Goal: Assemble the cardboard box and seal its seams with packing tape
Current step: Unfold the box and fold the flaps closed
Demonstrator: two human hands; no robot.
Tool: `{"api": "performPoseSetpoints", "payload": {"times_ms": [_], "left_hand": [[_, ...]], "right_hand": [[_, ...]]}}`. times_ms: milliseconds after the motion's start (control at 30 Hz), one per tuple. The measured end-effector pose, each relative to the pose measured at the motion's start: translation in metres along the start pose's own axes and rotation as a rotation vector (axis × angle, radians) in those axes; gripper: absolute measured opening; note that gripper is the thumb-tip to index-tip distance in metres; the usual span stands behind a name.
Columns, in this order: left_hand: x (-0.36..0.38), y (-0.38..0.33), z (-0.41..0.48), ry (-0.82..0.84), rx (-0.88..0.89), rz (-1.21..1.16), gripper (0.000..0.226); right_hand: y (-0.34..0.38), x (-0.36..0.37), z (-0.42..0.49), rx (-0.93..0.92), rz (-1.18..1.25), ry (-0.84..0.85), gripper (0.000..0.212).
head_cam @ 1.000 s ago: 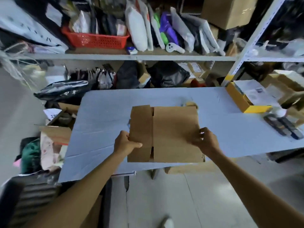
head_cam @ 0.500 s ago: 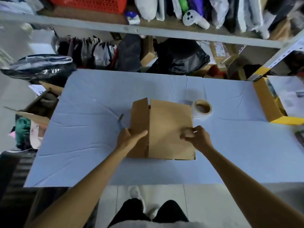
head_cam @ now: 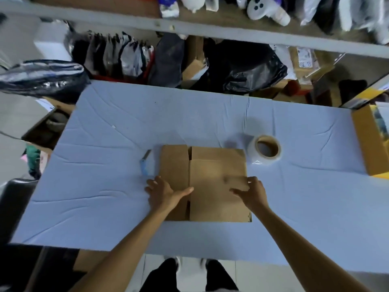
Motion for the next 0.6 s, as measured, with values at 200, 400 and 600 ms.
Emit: {"api": "performPoseSetpoints", "payload": {"times_ms": [200, 400, 600], "left_hand": [[0.005, -0.014, 0.002, -0.033, -0.102, -0.019, 0.145], [0.0, -0.017, 0.003, 0.022, -0.12, -0.015, 0.143], [-0.01, -0.019, 0.012, 0.181, -0.083, -0.207, 0.147]], "right_hand": [[0.0, -0.004, 0.006, -0.011, -0.137, -0.034, 0.063], [0.004, -0.021, 0.012, -0.015, -0.06, 0.008, 0.065], [0.027, -0.045, 0.019, -0.038, 0.07, 0.033, 0.067]]}}
Point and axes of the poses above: each hand's wrist, its own z-axis towards the middle knuckle, its own x-axis out of the palm, y = z × x, the point moved 4 cm from there along z, towards the middle knuckle, and after that the axes turned 6 degrees about z, right-handed, at the moved point
